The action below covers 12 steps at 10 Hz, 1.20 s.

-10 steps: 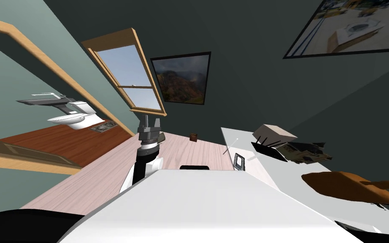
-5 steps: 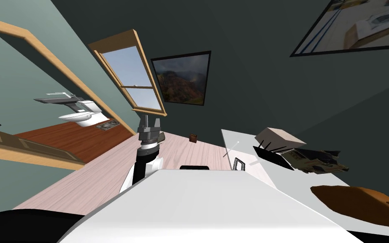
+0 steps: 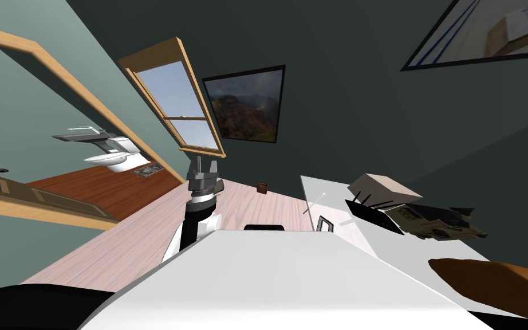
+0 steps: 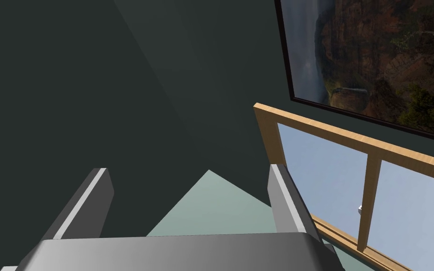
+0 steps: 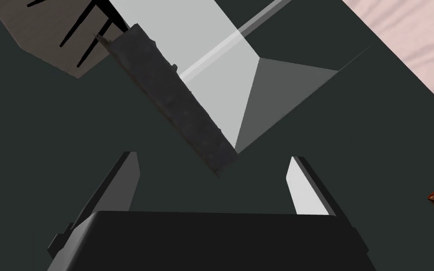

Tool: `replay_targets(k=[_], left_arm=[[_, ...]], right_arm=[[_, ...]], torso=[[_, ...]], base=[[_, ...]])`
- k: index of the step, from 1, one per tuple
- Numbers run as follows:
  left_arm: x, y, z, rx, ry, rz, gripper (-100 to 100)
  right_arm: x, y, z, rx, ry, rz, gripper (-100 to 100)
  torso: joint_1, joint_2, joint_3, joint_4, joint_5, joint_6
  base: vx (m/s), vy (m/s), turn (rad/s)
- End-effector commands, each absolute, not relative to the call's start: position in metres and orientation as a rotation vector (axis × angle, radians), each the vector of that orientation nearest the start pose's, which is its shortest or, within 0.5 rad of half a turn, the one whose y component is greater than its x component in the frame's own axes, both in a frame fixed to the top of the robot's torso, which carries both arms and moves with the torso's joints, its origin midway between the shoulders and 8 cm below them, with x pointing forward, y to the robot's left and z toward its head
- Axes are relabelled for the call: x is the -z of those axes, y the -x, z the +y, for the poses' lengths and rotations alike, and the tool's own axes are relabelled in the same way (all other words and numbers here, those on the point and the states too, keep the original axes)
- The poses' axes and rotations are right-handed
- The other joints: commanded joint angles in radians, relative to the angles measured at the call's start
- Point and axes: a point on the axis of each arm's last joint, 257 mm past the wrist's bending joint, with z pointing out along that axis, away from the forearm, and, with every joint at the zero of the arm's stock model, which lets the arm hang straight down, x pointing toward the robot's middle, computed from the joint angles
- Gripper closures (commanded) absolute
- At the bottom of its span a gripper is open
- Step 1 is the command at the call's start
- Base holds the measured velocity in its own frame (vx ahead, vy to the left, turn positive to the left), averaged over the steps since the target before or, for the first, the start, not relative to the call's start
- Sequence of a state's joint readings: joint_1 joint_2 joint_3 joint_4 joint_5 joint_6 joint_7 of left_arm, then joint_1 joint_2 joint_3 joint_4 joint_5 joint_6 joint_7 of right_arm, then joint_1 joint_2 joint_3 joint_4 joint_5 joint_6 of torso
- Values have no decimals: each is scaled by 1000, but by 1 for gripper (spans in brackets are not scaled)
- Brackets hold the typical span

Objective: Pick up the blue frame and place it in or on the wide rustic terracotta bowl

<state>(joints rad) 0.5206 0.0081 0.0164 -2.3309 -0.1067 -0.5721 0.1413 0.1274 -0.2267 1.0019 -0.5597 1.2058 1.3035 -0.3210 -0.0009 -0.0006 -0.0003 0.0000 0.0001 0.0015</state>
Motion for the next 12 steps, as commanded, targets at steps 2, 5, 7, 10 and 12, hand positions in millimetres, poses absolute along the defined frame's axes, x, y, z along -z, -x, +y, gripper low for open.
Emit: replay_targets(k=[2,5,7,10,12], left_arm=[[-52,-321,266,1370,547,585,0],[-52,-321,266,1370,547,585,0],[-52,-321,266,1370,547,585,0],[-52,-321,266,1370,547,585,0],[-52,-321,266,1370,547,585,0]], right_arm=[[537,-169,-407,1174,68,2111,-100],[539,-168,-409,1183,52,2114,-100],[538,-168,-409,1181,55,2113,100],[541,-170,-403,1164,54,2119,100],[540,-170,-403,1167,53,2117,0]], torso=[[-1,0,0,0,0,0],[-1,-1,0,0,0,0],[0,0,0,0,0,0],[-1,2,1,0,4,2],[-3,1,1,0,3,2]], base=[[12,-31,51],[14,-38,54],[4,-9,6],[2,7,8],[0,0,0]])
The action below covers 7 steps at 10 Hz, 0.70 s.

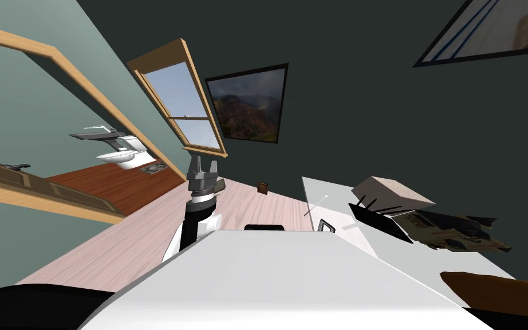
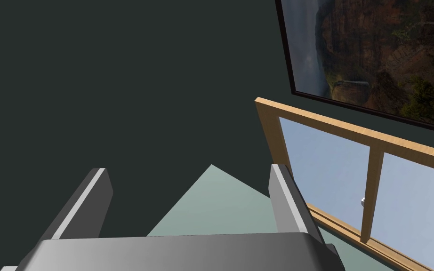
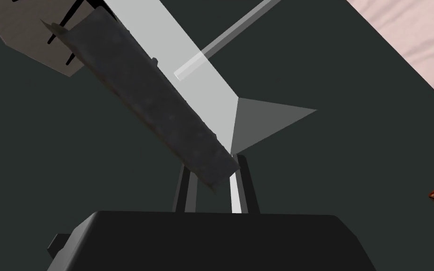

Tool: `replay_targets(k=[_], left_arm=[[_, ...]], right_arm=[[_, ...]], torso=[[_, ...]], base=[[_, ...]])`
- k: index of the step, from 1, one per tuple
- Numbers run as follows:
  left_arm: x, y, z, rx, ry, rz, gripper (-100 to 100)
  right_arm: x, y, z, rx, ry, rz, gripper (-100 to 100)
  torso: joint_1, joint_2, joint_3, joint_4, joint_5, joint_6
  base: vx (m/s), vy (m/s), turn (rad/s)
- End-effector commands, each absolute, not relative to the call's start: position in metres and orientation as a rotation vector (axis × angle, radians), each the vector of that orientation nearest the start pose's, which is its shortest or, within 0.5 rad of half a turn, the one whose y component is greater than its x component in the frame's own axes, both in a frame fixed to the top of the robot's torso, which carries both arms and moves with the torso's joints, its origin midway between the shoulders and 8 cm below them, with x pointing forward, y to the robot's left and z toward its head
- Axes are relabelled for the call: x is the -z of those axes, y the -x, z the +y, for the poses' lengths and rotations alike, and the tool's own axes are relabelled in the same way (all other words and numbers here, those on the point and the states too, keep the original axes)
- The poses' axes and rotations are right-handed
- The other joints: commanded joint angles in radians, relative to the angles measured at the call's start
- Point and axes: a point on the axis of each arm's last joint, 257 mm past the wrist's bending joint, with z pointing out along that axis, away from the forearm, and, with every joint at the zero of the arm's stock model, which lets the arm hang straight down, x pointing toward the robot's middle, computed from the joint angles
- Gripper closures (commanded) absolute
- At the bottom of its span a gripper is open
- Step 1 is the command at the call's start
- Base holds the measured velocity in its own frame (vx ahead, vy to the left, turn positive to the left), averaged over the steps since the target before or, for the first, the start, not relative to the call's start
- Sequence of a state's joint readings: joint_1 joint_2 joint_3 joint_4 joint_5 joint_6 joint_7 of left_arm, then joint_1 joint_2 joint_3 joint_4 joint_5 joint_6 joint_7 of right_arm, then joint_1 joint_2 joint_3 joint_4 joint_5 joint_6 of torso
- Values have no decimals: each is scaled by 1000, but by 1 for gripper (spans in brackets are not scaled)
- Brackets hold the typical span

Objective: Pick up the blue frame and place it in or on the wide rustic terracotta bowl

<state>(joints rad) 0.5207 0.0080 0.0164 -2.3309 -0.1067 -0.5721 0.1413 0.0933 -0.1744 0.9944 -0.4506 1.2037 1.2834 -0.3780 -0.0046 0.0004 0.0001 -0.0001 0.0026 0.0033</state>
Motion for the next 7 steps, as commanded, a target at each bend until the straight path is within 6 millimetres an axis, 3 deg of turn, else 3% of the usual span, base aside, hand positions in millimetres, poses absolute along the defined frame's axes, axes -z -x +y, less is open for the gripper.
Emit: replay_targets(k=[1,6,7], left_arm=[[-52,-321,266,1370,547,585,0],[-52,-321,266,1370,547,585,0],[-52,-321,266,1370,547,585,0]], right_arm=[[537,-169,-407,1176,65,2112,100],[535,-170,-406,1168,79,2108,100],[535,-170,-405,1168,80,2109,0]], torso=[[0,0,0,0,0,0],[2,2,0,-1,0,1],[1,1,0,-1,0,1]], base=[[-9,20,-103],[-15,34,-46],[0,0,0]])
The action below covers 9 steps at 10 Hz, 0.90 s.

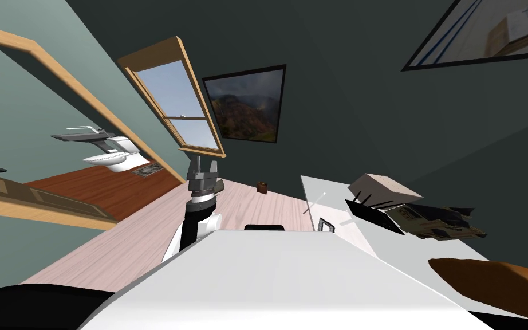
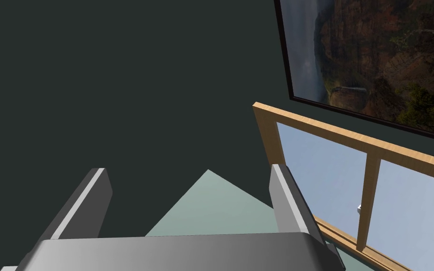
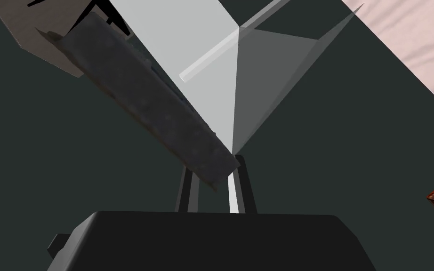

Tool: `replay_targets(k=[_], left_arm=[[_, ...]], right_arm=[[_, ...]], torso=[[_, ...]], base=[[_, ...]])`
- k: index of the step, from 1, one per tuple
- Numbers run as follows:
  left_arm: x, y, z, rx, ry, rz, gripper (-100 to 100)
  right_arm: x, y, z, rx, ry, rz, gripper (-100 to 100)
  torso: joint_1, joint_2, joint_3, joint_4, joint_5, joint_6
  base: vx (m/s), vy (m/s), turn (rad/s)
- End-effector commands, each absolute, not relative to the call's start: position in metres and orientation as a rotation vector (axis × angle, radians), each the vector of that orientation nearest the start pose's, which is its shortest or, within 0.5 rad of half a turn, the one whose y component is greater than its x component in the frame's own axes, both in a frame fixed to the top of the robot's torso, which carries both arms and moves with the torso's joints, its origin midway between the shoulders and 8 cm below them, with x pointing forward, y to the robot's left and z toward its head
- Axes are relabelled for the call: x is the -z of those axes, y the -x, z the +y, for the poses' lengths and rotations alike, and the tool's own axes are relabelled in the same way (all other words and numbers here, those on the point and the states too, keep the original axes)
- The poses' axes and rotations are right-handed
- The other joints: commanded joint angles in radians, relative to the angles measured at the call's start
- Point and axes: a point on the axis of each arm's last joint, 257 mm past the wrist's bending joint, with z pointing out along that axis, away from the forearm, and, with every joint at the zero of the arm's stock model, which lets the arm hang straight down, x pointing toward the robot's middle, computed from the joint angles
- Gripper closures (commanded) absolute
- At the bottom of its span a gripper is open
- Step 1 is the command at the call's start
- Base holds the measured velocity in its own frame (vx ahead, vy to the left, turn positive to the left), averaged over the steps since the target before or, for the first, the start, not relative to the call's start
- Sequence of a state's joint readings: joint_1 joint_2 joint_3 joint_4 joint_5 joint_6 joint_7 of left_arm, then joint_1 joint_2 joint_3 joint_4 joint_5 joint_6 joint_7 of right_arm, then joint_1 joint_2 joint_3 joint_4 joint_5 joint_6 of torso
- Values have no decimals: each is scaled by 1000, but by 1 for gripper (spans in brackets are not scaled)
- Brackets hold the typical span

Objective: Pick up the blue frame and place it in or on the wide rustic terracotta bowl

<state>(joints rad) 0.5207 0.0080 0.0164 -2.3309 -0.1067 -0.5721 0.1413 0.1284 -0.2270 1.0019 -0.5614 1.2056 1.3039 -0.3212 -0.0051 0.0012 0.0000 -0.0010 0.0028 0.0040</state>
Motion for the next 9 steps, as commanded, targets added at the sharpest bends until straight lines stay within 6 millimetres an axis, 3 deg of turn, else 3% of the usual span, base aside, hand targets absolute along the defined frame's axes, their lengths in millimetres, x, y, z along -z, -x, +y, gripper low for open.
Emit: replay_targets(k=[1,9], left_arm=[[-52,-321,266,1370,547,585,0],[-52,-321,266,1370,547,585,0]], right_arm=[[526,-165,-412,1194,78,2074,100],[499,-123,-418,1252,62,1983,100]], torso=[[0,0,0,0,0,0],[4,3,2,1,2,1]], base=[[-14,46,-19],[-25,56,-28]])
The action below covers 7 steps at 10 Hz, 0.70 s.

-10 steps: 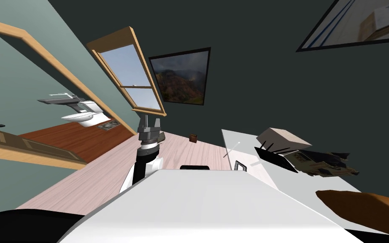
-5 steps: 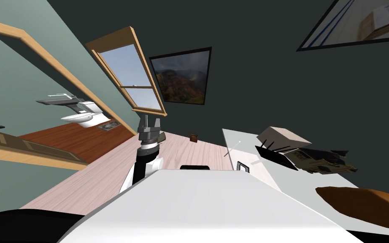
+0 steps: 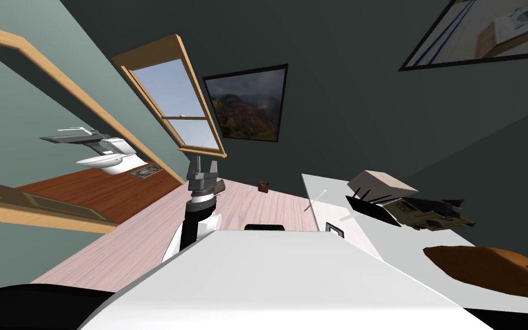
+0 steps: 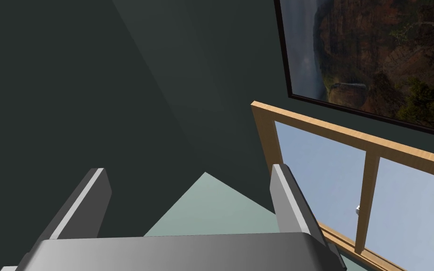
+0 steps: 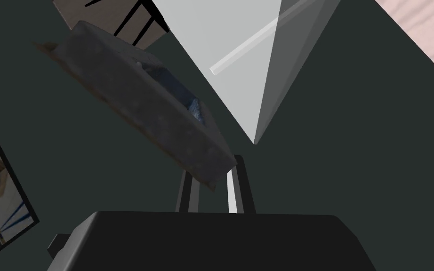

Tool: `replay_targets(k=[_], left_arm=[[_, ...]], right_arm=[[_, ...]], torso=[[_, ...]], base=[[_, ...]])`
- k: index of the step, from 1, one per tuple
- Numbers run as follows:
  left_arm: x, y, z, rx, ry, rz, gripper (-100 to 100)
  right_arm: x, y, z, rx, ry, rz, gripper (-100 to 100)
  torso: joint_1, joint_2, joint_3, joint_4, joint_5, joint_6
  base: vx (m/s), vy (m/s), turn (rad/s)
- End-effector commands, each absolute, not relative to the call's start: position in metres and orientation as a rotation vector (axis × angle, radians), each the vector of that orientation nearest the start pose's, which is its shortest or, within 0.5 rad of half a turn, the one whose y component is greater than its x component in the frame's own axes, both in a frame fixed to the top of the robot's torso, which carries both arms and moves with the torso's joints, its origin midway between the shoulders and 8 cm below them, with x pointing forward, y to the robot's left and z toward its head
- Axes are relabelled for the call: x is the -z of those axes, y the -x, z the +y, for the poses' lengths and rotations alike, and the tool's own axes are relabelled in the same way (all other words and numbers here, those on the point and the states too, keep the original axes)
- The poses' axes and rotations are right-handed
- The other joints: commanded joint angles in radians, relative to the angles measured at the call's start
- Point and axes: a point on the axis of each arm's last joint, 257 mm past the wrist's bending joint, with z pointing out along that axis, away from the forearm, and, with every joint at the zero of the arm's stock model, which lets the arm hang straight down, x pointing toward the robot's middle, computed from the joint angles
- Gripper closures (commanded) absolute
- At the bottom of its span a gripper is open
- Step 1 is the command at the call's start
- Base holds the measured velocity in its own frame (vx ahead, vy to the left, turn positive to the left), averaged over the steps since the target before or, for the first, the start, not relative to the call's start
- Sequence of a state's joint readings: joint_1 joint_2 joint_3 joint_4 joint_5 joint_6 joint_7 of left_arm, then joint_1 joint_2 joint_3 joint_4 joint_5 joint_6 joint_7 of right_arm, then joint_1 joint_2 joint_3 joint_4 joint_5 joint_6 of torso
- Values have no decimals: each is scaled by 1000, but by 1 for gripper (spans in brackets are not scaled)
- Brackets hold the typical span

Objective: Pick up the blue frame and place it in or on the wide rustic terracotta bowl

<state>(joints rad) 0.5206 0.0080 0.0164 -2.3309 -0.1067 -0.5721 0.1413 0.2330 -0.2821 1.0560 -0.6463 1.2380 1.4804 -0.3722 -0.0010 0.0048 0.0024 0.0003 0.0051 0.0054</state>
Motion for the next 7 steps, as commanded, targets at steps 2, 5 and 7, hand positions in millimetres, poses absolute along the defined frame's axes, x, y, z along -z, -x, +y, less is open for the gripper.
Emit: replay_targets(k=[2,5,7], left_arm=[[-52,-321,266,1370,547,585,0],[-52,-321,266,1370,547,585,0],[-52,-321,266,1370,547,585,0]], right_arm=[[491,-109,-419,1266,58,1959,100],[483,-94,-421,1279,56,1938,100],[474,-78,-425,1290,55,1920,100]], torso=[[0,1,0,0,0,0],[0,0,0,1,1,0],[-1,0,0,1,1,0]], base=[[-33,44,-39],[-18,28,-25],[-22,7,-39]])
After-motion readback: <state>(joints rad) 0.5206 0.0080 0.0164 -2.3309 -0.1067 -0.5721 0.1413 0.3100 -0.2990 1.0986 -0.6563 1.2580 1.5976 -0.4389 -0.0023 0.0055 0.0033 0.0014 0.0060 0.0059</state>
